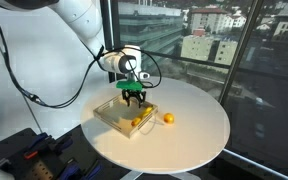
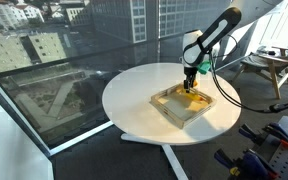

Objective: Put the banana in the box

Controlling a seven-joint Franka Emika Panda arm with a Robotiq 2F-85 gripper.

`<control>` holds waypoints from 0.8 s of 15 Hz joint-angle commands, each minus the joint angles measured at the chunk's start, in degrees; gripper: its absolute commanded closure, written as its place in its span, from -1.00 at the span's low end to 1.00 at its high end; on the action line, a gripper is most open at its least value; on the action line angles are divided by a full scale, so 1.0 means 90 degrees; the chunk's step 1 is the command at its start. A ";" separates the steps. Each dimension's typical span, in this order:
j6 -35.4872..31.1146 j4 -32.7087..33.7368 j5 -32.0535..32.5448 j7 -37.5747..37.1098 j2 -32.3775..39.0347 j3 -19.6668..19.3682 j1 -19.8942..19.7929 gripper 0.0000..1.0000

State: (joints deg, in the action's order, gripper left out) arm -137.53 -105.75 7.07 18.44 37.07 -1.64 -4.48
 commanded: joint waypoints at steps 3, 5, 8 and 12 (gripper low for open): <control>0.0256 0.0149 0.0145 -0.0233 -0.0021 -0.0062 0.0030 -1.00; 0.0277 0.0074 0.0135 -0.0290 -0.0108 -0.0087 0.0028 -1.00; 0.0258 -0.0098 0.0128 -0.0431 -0.0280 -0.0129 0.0040 -1.00; 0.0309 -0.0304 0.0102 -0.0648 -0.0583 -0.0167 0.0058 -1.00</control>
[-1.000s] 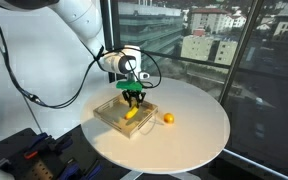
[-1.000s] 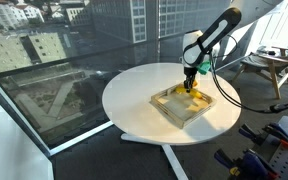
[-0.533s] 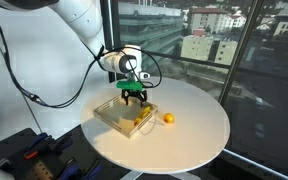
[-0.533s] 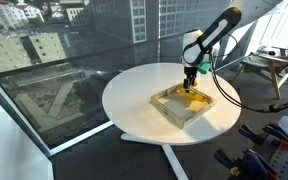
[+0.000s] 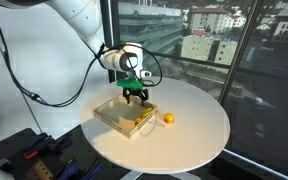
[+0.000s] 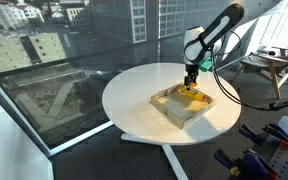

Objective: Put the banana in the box

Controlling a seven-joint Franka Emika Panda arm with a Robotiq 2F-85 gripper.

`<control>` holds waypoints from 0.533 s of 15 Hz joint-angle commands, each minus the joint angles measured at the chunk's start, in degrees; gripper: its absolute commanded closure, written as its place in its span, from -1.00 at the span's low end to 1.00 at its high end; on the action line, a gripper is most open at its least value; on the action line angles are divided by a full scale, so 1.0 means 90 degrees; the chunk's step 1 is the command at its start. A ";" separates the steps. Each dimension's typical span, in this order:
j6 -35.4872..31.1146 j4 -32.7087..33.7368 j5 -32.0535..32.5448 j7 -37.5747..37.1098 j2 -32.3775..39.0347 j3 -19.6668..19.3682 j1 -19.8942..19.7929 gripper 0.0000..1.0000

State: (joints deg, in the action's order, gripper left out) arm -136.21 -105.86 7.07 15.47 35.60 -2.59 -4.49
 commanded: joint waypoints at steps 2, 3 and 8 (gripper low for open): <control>0.0253 -0.0400 0.0061 -0.0441 -0.0592 -0.0052 0.0055 -1.00; 0.0309 -0.0467 0.0032 -0.0528 -0.0689 -0.0047 0.0055 -1.00; 0.0604 -0.0890 -0.0026 -0.0952 -0.1246 -0.0058 0.0066 -1.00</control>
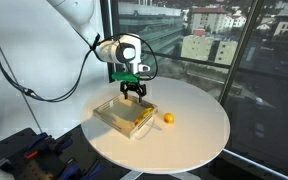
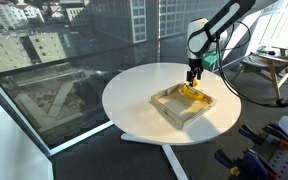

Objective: Put the banana in the box

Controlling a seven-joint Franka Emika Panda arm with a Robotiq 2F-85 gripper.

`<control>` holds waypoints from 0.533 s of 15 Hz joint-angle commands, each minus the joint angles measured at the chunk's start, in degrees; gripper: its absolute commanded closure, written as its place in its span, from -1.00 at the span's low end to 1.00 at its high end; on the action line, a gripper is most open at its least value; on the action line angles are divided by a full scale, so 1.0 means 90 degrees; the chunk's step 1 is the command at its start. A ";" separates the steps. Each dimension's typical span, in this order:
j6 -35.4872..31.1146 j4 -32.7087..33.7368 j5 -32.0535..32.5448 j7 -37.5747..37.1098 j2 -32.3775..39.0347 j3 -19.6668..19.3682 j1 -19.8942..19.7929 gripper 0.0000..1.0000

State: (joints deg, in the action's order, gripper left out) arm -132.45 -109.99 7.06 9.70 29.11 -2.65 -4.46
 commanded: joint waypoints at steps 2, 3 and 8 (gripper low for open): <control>0.0306 -0.0611 -0.0046 -0.0508 -0.0765 -0.0063 0.0073 -1.00; 0.0386 -0.0702 -0.0055 -0.0611 -0.0891 -0.0067 0.0083 -1.00; 0.0679 -0.1129 -0.0138 -0.1041 -0.1493 -0.0061 0.0080 -1.00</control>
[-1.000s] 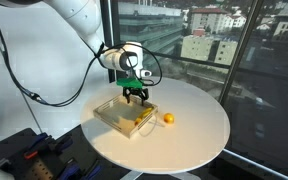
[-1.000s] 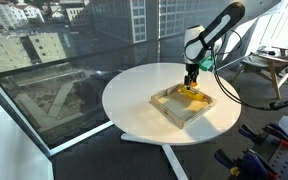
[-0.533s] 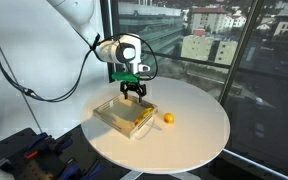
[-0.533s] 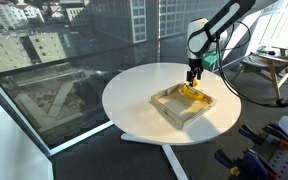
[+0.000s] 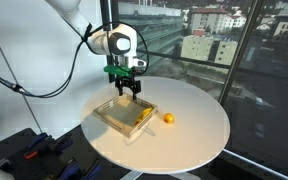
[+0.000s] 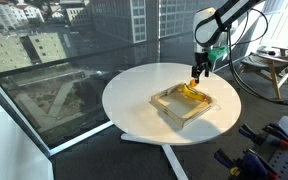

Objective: Put the banana in the box

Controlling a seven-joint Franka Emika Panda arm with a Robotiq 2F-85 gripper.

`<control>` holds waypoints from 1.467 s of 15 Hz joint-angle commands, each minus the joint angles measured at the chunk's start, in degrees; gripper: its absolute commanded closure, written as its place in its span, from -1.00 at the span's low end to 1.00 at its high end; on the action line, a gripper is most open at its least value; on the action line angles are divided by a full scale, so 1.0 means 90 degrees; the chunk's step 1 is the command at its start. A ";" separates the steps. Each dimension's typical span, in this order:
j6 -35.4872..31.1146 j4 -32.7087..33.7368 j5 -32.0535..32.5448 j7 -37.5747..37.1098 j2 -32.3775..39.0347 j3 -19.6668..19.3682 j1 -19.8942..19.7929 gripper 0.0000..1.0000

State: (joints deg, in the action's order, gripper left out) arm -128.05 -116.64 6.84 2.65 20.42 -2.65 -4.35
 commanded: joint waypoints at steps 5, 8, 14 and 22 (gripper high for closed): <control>0.0362 -0.0758 -0.0189 -0.0446 -0.1080 -0.0057 0.0058 -1.00; 0.0432 -0.0993 -0.0215 -0.0568 -0.1374 -0.0052 0.0065 -1.00; 0.0514 -0.1073 -0.0203 -0.0540 -0.1440 -0.0050 0.0045 -1.00; 0.0535 -0.1218 -0.0229 -0.0565 -0.1594 -0.0048 0.0043 -1.00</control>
State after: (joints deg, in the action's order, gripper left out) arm -123.37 -127.70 4.84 -2.49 6.07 -2.69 -4.35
